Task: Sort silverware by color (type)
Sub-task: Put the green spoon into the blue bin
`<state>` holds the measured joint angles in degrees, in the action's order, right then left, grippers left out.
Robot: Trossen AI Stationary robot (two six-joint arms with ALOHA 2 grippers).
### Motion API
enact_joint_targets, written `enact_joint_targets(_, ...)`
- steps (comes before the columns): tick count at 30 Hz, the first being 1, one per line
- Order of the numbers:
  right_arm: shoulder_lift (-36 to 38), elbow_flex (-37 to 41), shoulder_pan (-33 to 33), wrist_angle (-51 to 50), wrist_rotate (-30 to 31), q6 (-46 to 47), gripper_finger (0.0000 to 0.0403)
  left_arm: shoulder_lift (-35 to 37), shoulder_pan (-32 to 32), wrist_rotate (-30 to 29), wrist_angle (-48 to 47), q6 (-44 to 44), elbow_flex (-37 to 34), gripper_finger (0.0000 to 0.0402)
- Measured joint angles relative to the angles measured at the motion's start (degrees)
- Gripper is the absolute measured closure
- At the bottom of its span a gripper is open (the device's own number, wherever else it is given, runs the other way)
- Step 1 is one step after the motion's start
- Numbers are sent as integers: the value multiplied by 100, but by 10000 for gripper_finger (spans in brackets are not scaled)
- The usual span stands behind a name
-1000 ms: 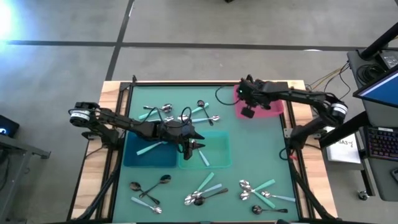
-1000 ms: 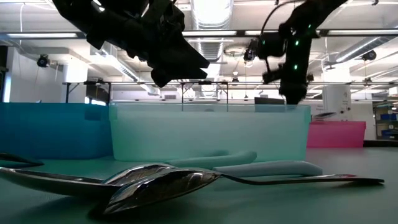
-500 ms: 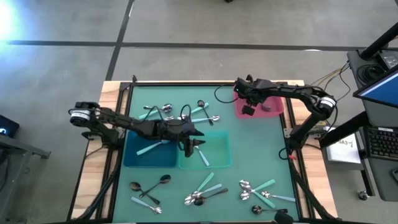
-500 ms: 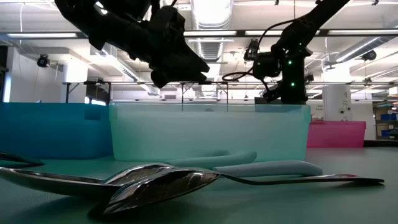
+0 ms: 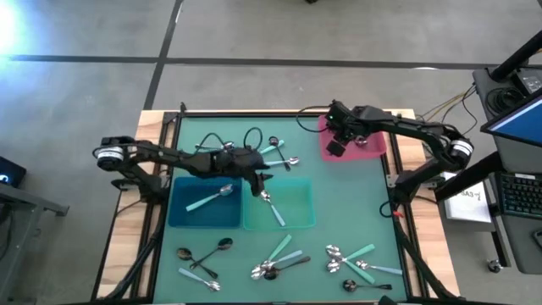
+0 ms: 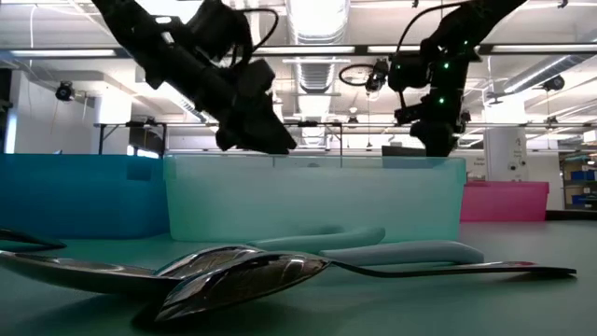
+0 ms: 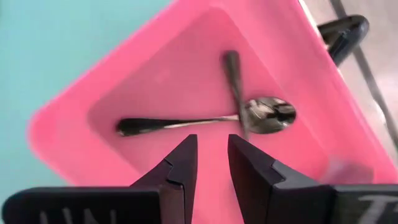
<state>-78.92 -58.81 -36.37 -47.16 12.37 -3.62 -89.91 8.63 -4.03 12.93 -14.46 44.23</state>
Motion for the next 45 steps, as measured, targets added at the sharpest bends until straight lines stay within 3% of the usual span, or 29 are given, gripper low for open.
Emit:
enact_joint_targets(9, 91, -2, 340, 113, -84, -35, 321, -96, 1219, 13, -544, 332, 2, 246)
enact_joint_targets(14, 53, -2, 495, 607, -86, -96, 321, -483, 1560, 192, -700, 511, 72, 246)
enact_joint_targets(22, 49, -2, 538, 813, -85, -261, 321, -1522, 1589, 149, -2139, 1172, 1439, 246)
enact_joint_targets(26, 49, -2, 538, 828, -84, -301, 321, -1908, 1571, -293, -2790, 1373, 2013, 246)
enact_joint_targets(38, 40, 37, 538, 895, -84, -376, 321, -2054, 1581, -285, -3061, 1445, 2094, 252)
enact_joint_targets(45, 40, 37, 538, 894, -84, -349, 321, -2129, 1581, -120, -3195, 1438, 2120, 324)
